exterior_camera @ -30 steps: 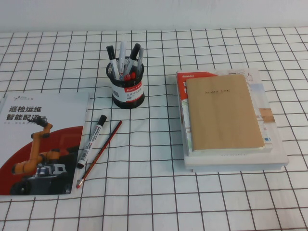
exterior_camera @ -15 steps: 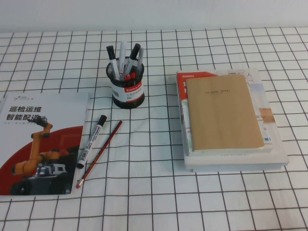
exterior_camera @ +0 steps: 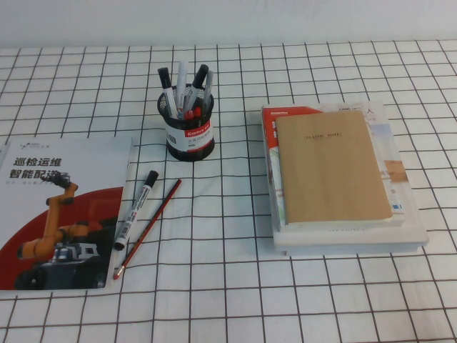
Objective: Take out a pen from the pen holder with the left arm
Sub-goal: 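Take a marker out of the pen holder and lay it on the table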
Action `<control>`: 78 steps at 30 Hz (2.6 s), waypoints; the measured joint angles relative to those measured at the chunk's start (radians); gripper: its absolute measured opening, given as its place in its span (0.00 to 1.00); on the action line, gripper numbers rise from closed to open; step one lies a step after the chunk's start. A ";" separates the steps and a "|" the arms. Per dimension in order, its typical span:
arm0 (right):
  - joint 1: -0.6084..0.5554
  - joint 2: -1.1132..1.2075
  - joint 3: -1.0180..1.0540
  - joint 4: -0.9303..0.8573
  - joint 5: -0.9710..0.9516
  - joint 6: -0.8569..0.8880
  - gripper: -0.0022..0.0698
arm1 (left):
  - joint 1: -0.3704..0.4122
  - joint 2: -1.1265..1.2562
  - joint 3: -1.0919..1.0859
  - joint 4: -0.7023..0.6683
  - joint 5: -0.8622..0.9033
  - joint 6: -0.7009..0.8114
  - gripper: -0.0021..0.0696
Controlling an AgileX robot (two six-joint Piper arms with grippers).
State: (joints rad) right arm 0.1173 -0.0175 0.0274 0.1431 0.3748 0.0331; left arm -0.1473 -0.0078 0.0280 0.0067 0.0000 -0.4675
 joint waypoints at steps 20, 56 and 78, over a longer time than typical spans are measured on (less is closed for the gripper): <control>0.000 0.000 0.000 0.000 0.000 0.000 0.01 | 0.000 0.817 -0.615 0.046 0.228 0.204 0.02; 0.000 0.000 0.000 0.000 0.000 0.000 0.01 | -0.150 1.558 -1.124 -0.244 0.287 0.595 0.02; 0.000 0.000 0.000 0.000 0.000 0.000 0.01 | -0.150 1.773 -1.254 -0.423 0.100 0.633 0.55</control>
State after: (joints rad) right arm 0.1173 -0.0175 0.0274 0.1431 0.3748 0.0331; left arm -0.2968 1.7649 -1.2262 -0.4165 0.1001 0.1653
